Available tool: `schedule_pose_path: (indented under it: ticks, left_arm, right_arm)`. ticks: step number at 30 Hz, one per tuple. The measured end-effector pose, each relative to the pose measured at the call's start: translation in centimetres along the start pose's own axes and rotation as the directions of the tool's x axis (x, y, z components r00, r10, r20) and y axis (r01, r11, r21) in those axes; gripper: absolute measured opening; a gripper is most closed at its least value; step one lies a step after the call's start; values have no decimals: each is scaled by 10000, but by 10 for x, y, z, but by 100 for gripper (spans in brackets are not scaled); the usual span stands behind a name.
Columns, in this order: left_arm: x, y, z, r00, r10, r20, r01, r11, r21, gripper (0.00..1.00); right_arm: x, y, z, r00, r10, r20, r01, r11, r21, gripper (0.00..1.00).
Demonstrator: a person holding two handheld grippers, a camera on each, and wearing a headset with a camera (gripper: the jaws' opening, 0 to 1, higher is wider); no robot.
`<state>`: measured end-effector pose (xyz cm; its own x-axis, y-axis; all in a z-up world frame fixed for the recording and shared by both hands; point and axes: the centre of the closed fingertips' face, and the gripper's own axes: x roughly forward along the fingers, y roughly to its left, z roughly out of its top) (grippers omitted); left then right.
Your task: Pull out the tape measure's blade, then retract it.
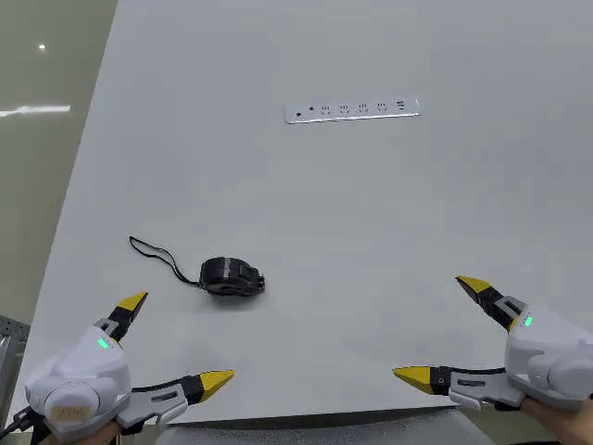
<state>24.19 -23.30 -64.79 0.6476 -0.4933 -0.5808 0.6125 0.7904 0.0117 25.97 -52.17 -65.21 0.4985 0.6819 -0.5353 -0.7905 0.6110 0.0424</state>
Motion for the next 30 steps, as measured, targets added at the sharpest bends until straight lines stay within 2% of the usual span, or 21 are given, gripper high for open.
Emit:
schedule_pose_path:
  ticks: [8, 18, 25, 30]
  left_arm:
    - [5, 3, 0, 9997, -112, -226, 119, 9995, 297, 97]
    - [11, 8, 1, 9988, -130, -468, 157, 9983, 570, 95]
    - [20, 12, 6, 9985, -215, -513, 251, 9972, 707, 93]
    - [27, 15, 10, 9983, -178, -555, 209, 9982, 557, 92]
  right_arm:
    - [5, 2, 1, 9992, 380, -136, -383, 9990, -219, 99]
    - [13, 2, 10, 9966, 828, 9, -825, 9945, -645, 95]
    - [21, 3, 16, 9926, 1201, 162, -1173, 9858, -1204, 92]
    - [29, 3, 18, 9881, 1518, 228, -1470, 9786, -1439, 89]
